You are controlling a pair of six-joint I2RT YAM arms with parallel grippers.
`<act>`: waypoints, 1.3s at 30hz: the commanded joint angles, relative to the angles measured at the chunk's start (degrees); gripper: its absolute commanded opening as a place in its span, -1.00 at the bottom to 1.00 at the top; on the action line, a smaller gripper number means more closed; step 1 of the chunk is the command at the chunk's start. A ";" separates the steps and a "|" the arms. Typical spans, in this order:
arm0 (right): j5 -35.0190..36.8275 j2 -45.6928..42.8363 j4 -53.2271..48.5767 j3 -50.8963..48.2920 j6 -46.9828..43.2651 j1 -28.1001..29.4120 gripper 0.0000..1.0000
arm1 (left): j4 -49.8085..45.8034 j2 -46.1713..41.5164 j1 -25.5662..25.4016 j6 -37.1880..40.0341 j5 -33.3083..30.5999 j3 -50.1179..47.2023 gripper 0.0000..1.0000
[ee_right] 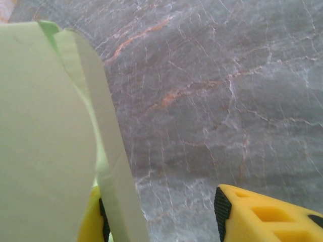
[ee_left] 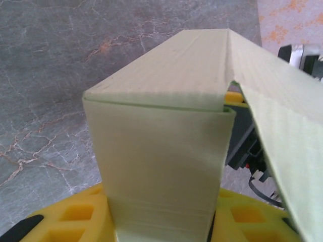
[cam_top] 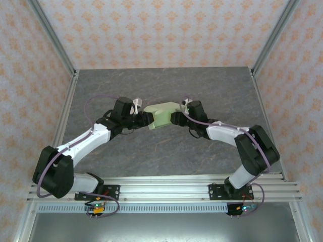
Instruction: Fold the paper box
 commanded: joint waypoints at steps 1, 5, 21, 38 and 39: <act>-3.77 -3.03 0.00 -2.31 -0.90 -2.37 0.16 | 0.65 -1.96 -0.14 -0.31 -3.57 1.56 -0.32; -5.07 -4.40 0.08 -4.35 -0.98 -4.89 0.19 | 0.76 -2.11 0.39 -1.15 -3.01 1.42 -0.32; -2.11 -14.32 -1.70 -10.33 1.23 -5.95 0.19 | 2.82 -3.93 1.27 -5.80 -5.37 -1.63 -0.32; -8.73 -13.21 -5.32 0.26 -18.55 -1.12 -0.22 | 1.01 -2.20 1.37 -4.84 1.95 0.20 -0.32; -9.01 -12.31 -5.42 1.02 -19.93 -0.77 -0.23 | 1.01 -2.01 1.36 -4.88 2.47 0.25 -0.32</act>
